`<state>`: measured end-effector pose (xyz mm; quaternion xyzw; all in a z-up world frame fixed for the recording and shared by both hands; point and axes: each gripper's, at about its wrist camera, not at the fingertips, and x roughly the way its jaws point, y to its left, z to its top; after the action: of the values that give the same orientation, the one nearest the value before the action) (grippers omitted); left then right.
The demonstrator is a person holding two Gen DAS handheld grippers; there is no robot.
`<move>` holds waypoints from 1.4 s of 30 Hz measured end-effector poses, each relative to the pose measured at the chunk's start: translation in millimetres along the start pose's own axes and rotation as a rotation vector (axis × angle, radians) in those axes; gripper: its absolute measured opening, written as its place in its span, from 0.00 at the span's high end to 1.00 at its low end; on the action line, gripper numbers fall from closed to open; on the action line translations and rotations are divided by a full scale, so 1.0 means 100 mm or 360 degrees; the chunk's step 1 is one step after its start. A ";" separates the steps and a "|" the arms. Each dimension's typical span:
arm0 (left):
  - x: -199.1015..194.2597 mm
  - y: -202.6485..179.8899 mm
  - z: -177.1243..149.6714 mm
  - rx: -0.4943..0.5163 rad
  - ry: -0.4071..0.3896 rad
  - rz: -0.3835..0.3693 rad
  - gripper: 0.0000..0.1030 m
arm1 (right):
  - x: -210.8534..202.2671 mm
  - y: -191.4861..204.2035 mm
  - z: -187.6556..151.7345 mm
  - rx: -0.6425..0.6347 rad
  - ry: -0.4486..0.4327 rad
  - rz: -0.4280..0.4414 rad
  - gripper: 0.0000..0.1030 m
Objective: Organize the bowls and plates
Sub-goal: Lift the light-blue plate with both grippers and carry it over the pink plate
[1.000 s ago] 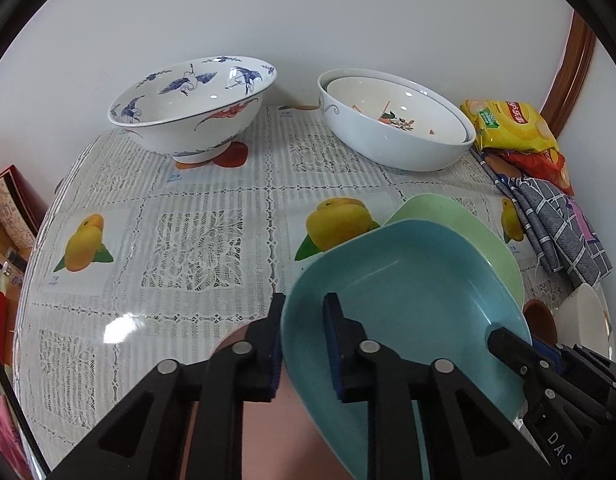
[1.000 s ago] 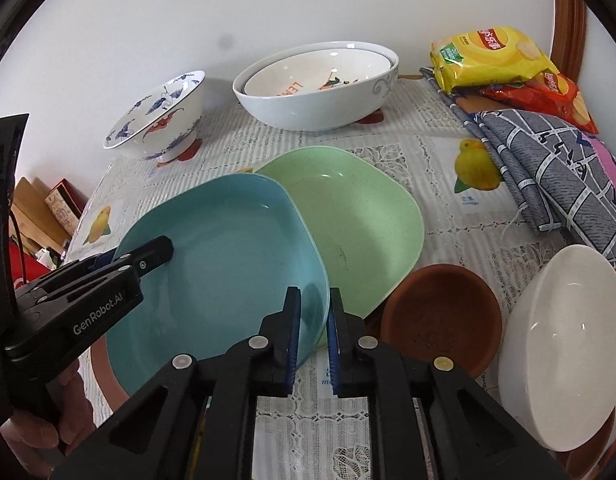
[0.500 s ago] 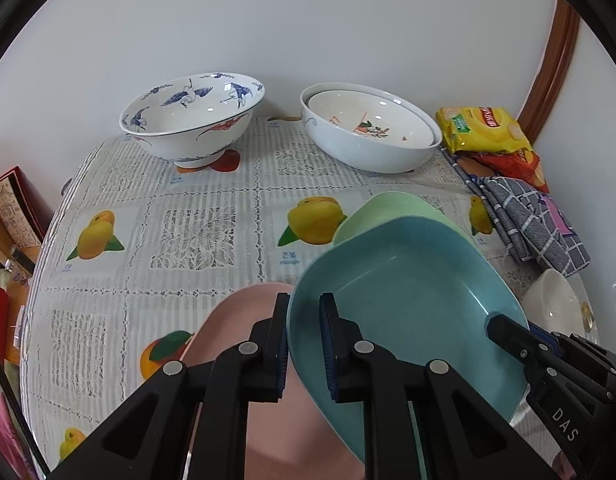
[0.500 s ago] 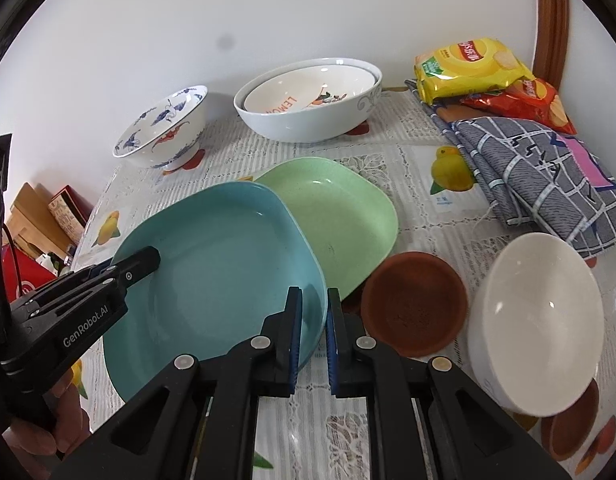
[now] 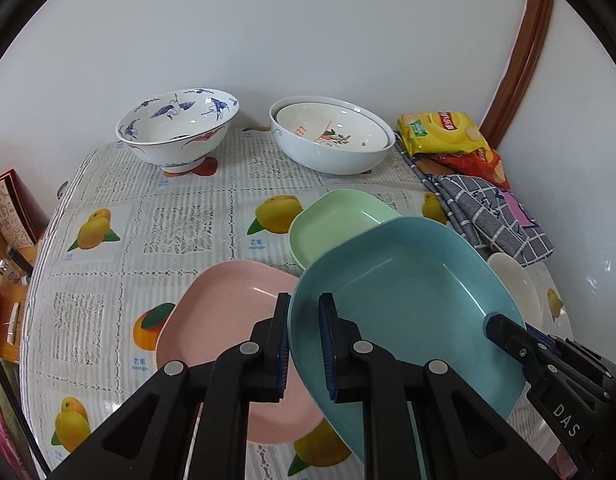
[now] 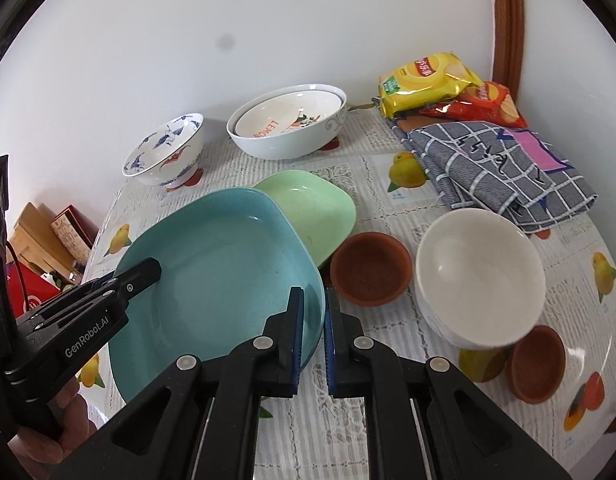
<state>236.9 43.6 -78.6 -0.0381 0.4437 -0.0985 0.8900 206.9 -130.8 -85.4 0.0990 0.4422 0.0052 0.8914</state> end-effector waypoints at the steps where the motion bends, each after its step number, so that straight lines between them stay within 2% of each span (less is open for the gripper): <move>1: -0.02 -0.01 -0.01 0.0007 -0.0002 -0.0009 0.87 | -0.03 0.00 -0.01 0.0014 -0.0002 -0.0003 0.91; 11: -0.28 -0.07 -0.07 0.0097 -0.0026 -0.0112 0.87 | -0.38 0.02 -0.18 0.0108 -0.0081 -0.0069 0.91; 21: -0.53 -0.13 -0.16 0.0165 -0.0067 -0.0146 0.87 | -0.68 0.06 -0.37 0.0155 -0.0146 -0.0117 0.91; 33: -0.74 0.15 -0.31 0.0050 -0.0108 -0.0042 0.87 | -0.72 0.29 -0.41 0.0056 -0.0153 -0.0031 0.92; 42: -0.80 0.38 -0.26 -0.0039 -0.0123 0.0057 0.87 | -0.60 0.51 -0.33 -0.0026 -0.0124 0.0069 0.92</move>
<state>174.6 97.8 -37.2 -0.0448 0.4106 -0.0754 0.9076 148.4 -80.7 -47.7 0.1015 0.4048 0.0243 0.9084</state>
